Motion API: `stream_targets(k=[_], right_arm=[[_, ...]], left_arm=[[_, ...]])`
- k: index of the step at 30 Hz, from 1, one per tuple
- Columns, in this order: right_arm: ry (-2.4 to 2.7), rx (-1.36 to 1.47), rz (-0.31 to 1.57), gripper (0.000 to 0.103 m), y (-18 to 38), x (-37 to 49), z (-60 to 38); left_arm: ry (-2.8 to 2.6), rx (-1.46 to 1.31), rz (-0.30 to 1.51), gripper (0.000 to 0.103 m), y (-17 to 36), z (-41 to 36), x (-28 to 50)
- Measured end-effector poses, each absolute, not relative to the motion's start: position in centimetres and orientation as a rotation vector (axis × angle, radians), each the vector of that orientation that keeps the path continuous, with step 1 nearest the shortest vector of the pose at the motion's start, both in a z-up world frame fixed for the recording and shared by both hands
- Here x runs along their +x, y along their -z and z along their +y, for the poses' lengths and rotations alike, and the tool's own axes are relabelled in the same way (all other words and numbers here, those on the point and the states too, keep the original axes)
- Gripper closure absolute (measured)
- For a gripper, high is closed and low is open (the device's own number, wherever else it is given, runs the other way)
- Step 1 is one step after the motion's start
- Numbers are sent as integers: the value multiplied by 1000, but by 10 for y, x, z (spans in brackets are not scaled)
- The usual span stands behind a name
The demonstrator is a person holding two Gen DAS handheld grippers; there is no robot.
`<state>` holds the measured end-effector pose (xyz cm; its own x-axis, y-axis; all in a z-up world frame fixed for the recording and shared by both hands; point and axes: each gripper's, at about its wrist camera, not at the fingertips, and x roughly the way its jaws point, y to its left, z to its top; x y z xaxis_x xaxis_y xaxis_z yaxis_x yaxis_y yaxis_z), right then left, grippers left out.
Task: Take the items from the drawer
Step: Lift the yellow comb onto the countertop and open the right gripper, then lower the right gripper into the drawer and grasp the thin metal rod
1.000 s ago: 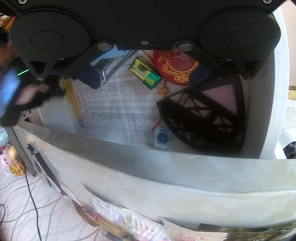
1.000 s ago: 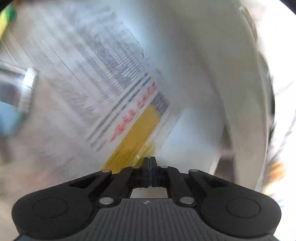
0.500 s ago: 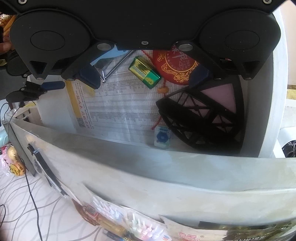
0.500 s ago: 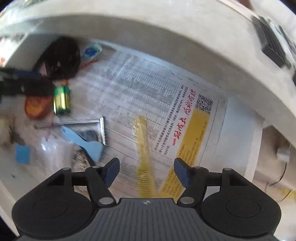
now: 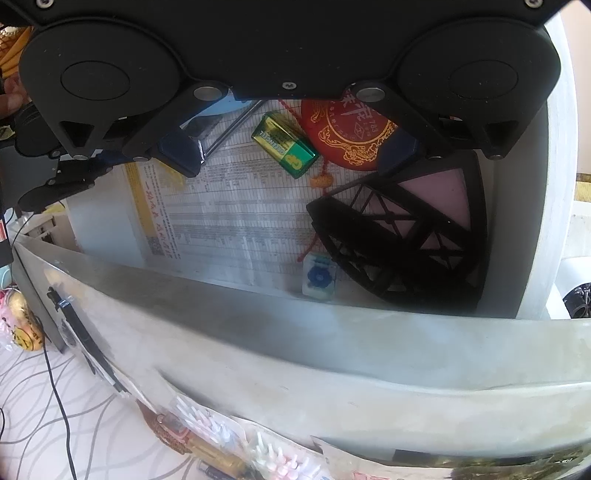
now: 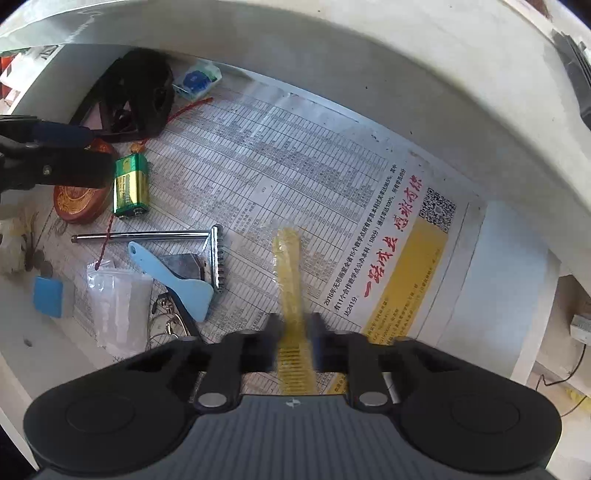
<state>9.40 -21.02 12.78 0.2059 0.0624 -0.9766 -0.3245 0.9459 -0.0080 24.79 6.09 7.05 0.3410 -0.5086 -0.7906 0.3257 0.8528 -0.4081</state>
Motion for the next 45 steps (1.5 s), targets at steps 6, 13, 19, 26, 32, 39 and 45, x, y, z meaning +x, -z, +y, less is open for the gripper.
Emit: stream_targets(k=[6, 13, 19, 26, 32, 39, 45], right_arm=[[-253, -170, 1302, 89, -141, 81, -213], [-253, -141, 1204, 90, -165, 76, -191], [-206, -50, 1018, 90, -231, 74, -202], [118, -7, 894, 90, -281, 147, -295], [231, 39, 952, 90, -258, 225, -349], [227, 50, 936, 59, -228, 256, -342], [102, 114, 824, 59, -223, 212, -328]], left_arm=[[544, -187, 1101, 0, -70, 61, 248], [544, -181, 1095, 0, -71, 61, 247], [546, -163, 1096, 0, -71, 59, 247], [518, -153, 1089, 0, -71, 59, 246], [482, -132, 1086, 0, -71, 58, 247], [468, -123, 1089, 0, -70, 58, 247], [471, -135, 1091, 0, -69, 59, 248]])
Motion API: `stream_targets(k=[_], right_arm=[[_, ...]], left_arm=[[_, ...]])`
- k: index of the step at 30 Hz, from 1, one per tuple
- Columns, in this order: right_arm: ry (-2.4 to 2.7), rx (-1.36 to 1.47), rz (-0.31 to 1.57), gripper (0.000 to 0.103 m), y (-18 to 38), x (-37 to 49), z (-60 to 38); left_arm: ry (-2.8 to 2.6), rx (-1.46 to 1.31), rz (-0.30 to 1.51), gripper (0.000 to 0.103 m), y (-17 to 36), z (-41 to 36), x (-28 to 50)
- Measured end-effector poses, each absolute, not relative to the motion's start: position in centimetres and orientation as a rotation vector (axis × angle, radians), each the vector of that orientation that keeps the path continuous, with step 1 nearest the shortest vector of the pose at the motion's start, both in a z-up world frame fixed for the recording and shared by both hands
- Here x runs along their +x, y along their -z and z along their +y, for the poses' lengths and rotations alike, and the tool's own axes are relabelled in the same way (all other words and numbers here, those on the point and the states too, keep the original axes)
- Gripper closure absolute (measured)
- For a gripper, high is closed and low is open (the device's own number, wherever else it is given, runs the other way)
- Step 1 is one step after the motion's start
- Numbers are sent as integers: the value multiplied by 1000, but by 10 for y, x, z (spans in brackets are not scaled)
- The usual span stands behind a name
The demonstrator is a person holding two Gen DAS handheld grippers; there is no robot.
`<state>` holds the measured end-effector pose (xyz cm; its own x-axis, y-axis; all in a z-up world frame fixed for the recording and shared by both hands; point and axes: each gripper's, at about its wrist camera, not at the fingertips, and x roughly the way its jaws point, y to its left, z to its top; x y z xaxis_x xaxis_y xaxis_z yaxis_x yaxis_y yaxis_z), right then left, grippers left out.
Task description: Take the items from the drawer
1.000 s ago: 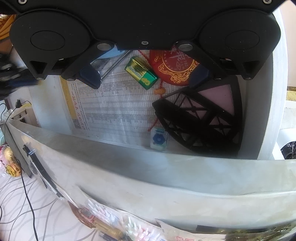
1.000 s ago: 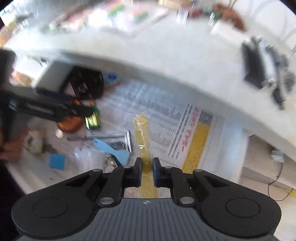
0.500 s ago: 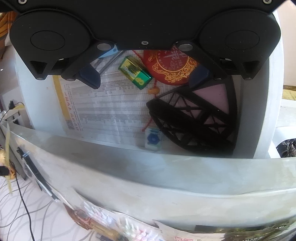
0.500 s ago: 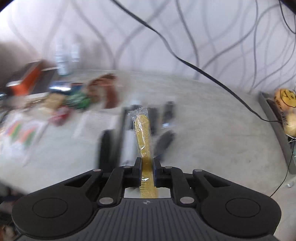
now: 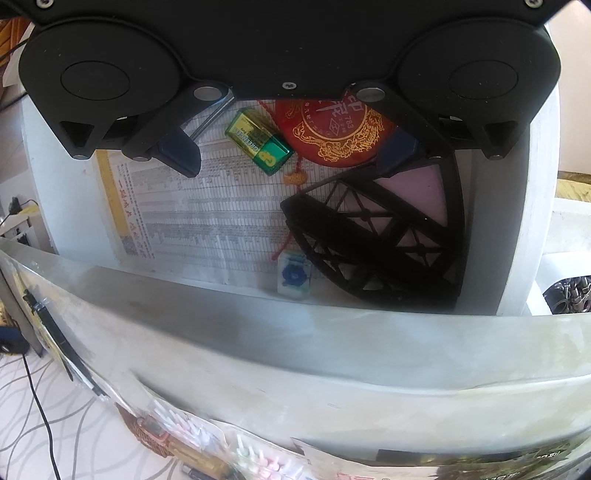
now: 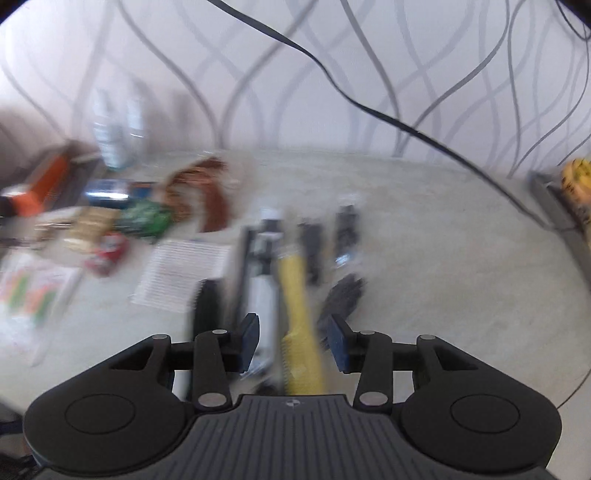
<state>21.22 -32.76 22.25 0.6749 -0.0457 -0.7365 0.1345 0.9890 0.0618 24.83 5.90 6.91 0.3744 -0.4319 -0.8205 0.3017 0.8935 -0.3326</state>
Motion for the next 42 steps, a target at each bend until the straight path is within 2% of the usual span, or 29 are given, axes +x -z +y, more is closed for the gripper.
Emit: stream_targets(k=[7, 11, 14, 16, 18, 20, 23, 27, 28, 29, 36, 42], right_arm=[[-372, 90, 789, 58, -239, 101, -296], [-645, -36, 833, 46, -260, 51, -273], [-747, -127, 820, 43, -263, 42, -254], [-743, -194, 811, 42, -244, 60, -233], [-789, -283, 847, 46, -212, 87, -203], [-876, -437, 912, 66, -171, 112, -162], [-997, -735, 944, 66, -120, 133, -105], [-1085, -902, 957, 67, -98, 146, -65], [-1093, -936, 965, 79, -95, 149, -57], [-1099, -962, 981, 85, -92, 153, -50], [-1119, -1071, 1053, 87, -76, 151, -15], [-1109, -1140, 1068, 87, -83, 140, 1]], left_arm=[[472, -114, 1090, 0, -69, 56, 248], [466, -116, 1089, 0, -70, 56, 248], [443, -130, 1084, 0, -71, 59, 249], [444, -151, 1085, 0, -71, 60, 249], [440, -148, 1076, 0, -73, 60, 248], [437, -126, 1051, 0, -76, 58, 245], [443, -107, 979, 0, -86, 58, 236], [437, -130, 860, 0, -100, 66, 224], [435, -148, 842, 0, -102, 69, 223], [432, -169, 829, 0, -103, 73, 222], [306, -314, 796, 0, -104, 99, 228], [263, -317, 795, 3, -102, 103, 234]])
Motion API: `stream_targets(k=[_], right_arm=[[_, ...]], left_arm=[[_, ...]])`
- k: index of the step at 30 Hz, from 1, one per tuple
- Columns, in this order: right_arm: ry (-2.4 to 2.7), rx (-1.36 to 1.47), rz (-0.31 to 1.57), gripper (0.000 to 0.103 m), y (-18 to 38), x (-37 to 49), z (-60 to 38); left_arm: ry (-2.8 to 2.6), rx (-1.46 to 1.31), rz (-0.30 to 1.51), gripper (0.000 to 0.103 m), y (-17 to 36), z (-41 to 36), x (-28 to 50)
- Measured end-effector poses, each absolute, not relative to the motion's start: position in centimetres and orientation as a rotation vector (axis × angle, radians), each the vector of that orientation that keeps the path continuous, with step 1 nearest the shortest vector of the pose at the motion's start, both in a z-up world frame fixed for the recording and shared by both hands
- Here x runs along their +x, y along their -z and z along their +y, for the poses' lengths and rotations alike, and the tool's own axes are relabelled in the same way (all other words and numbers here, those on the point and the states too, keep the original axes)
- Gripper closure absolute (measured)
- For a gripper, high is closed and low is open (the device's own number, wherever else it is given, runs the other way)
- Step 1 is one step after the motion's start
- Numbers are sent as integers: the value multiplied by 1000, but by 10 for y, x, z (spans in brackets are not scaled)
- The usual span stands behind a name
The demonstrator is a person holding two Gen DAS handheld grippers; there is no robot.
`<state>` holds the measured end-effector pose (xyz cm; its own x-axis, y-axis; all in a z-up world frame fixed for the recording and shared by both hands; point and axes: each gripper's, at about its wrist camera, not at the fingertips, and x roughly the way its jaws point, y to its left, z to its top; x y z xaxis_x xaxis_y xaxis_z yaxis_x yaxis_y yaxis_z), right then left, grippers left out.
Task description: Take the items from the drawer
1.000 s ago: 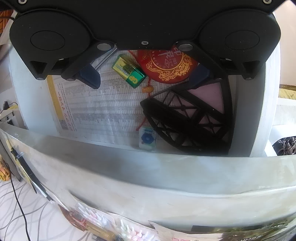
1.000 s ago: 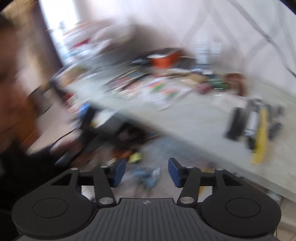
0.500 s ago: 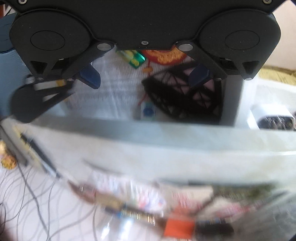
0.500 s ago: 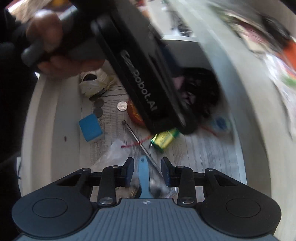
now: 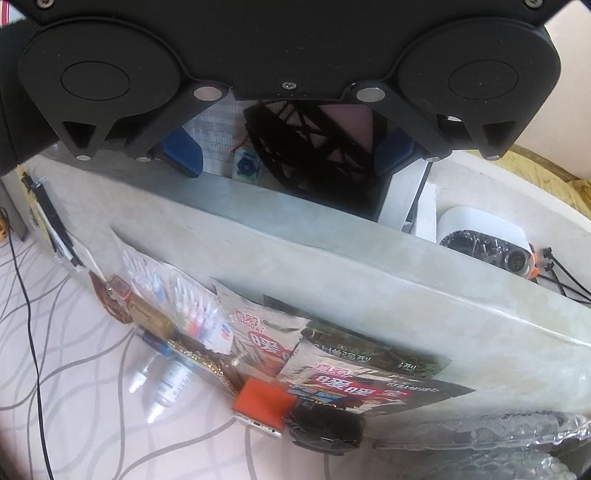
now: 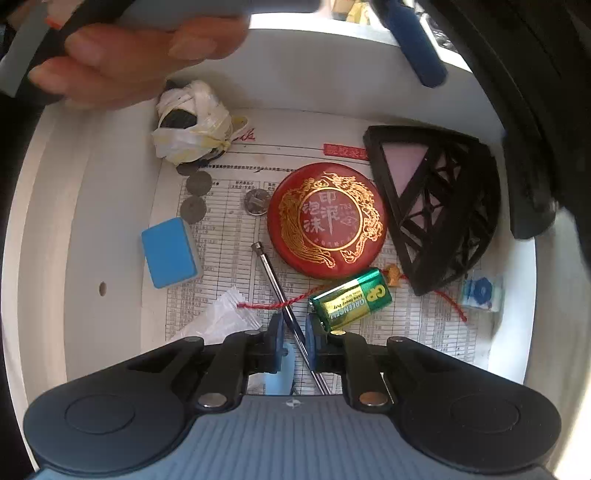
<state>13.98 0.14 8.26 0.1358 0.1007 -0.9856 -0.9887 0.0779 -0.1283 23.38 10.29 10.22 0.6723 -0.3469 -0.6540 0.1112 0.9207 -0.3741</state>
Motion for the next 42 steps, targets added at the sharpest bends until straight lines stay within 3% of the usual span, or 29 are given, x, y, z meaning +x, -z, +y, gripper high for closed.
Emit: stream_targets(k=[12, 20, 34, 42], right_arm=[[-995, -1068, 1185, 92, -115, 101, -17], [-776, -757, 1054, 96, -162, 75, -57], [-441, -71, 753, 103, -253, 70, -216], [-250, 28, 648, 102, -281, 70, -283]], left_arm=[[293, -288, 805, 0, -103, 98, 229], [298, -269, 807, 0, -101, 94, 229], [296, -222, 848, 0, -97, 86, 232], [287, -187, 861, 0, -95, 81, 231]])
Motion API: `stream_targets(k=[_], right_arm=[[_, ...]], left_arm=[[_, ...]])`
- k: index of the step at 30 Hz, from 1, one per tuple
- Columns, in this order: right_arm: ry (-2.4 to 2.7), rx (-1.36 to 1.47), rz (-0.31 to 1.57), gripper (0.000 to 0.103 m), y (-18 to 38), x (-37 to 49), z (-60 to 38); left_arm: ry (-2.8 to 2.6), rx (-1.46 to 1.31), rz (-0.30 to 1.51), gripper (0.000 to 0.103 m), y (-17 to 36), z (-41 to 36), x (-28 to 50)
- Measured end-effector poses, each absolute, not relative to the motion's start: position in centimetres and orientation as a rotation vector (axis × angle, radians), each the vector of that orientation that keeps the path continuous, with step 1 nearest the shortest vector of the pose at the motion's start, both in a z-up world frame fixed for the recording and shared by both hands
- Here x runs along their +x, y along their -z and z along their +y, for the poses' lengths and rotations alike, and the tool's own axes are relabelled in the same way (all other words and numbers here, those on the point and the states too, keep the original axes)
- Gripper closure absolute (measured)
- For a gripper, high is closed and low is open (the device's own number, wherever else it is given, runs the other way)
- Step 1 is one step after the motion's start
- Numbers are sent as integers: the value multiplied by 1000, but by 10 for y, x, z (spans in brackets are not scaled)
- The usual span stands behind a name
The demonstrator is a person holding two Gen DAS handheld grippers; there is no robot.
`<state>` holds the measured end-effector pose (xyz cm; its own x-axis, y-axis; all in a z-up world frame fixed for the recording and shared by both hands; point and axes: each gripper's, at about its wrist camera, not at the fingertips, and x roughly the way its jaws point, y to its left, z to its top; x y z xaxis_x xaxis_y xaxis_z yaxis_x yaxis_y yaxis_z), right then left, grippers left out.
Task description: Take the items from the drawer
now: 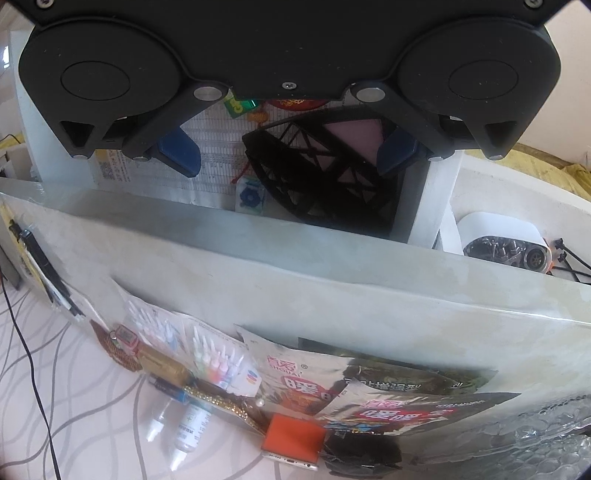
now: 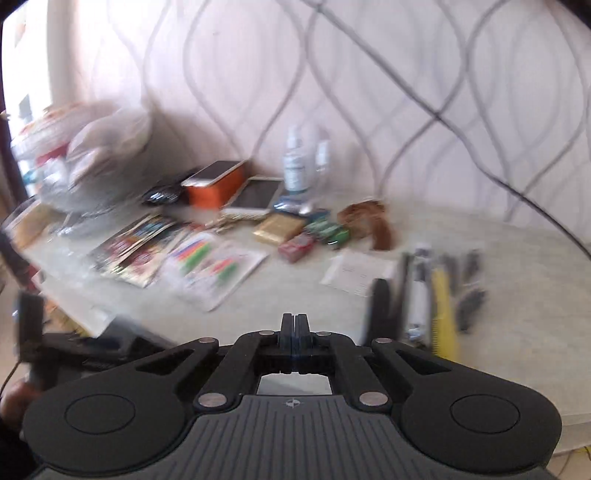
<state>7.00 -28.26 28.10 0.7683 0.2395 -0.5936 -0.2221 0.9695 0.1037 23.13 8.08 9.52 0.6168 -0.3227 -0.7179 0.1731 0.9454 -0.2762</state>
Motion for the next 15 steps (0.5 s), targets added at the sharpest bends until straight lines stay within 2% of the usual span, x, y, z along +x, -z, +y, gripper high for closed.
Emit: stream_targets(k=[1, 5, 8, 9, 11, 15], right_arm=[[-299, 22, 693, 102, -272, 74, -283], [-452, -156, 888, 88, -218, 91, -243], [-508, -316, 1008, 86, -167, 110, -213], [-511, -356, 1039, 84, -151, 116, -208], [-517, -426, 1094, 69, -125, 126, -200], [-538, -466, 1147, 64, -105, 135, -198]], left_arm=[[285, -185, 860, 0, -95, 81, 231], [274, -180, 859, 0, -96, 80, 231], [271, -181, 855, 0, -96, 81, 230], [271, -181, 853, 0, -96, 81, 230], [272, -177, 850, 0, -97, 81, 229], [277, -176, 855, 0, -96, 81, 230]])
